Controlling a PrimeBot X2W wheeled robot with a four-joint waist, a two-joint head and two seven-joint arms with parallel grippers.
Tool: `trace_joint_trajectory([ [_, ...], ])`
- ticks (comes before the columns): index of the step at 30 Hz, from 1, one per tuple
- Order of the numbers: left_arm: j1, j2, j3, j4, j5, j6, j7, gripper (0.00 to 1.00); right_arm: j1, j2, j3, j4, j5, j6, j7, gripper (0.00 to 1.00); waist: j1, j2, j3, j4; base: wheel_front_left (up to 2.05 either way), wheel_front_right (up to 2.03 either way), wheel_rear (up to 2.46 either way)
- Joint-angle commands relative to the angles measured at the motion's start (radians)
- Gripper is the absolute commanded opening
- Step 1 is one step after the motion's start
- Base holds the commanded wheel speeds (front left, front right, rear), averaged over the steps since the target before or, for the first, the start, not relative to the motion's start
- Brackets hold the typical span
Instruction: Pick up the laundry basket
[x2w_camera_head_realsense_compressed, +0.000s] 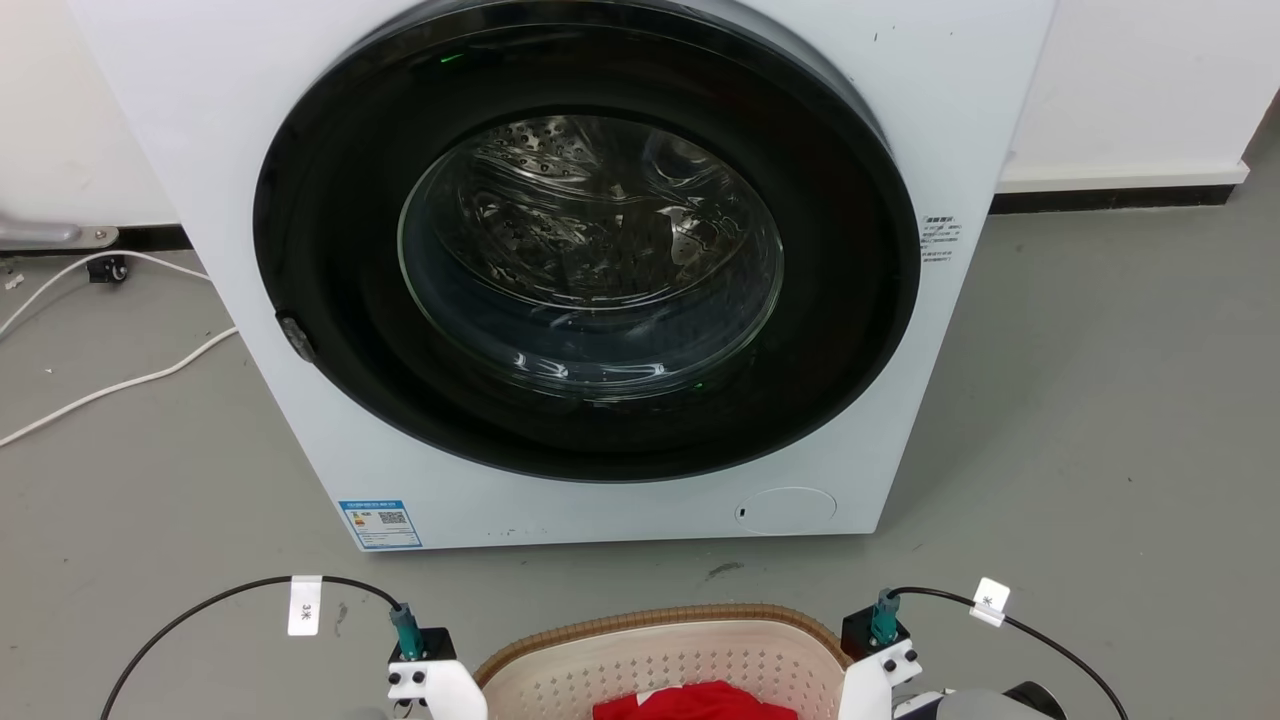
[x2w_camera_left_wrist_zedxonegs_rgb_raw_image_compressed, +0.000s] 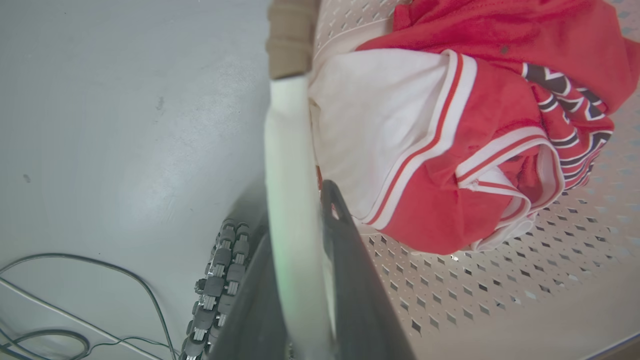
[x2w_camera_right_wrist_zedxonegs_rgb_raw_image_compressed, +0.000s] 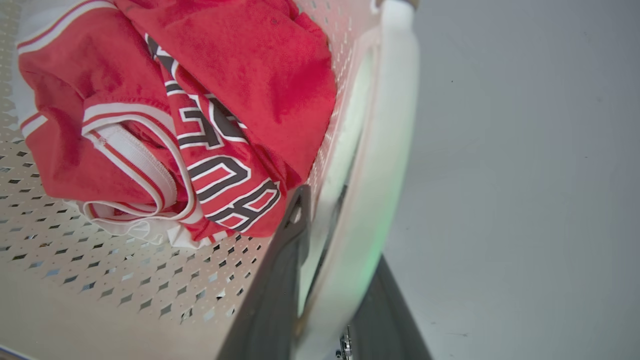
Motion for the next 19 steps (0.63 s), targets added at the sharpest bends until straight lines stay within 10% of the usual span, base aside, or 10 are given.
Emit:
trace_joint_trajectory([
  [1,-0.017,-0.010,-0.007,-0.010,-0.006,-0.012,-0.005,0.00,-0.013,0.013,0.007,-0.007,0.005,0.013,-0.005,0.00,-0.0001,0.0000,0.000,-0.001,0.00,0.00,0.00],
  [19,-0.021,-0.005,-0.039,-0.008,-0.037,-0.012,-0.007,0.00,-0.017,0.013,0.022,-0.004,0.019,0.013,-0.002,0.00,-0.0001,0.0000,0.001,-0.002,0.00,0.00,0.00],
])
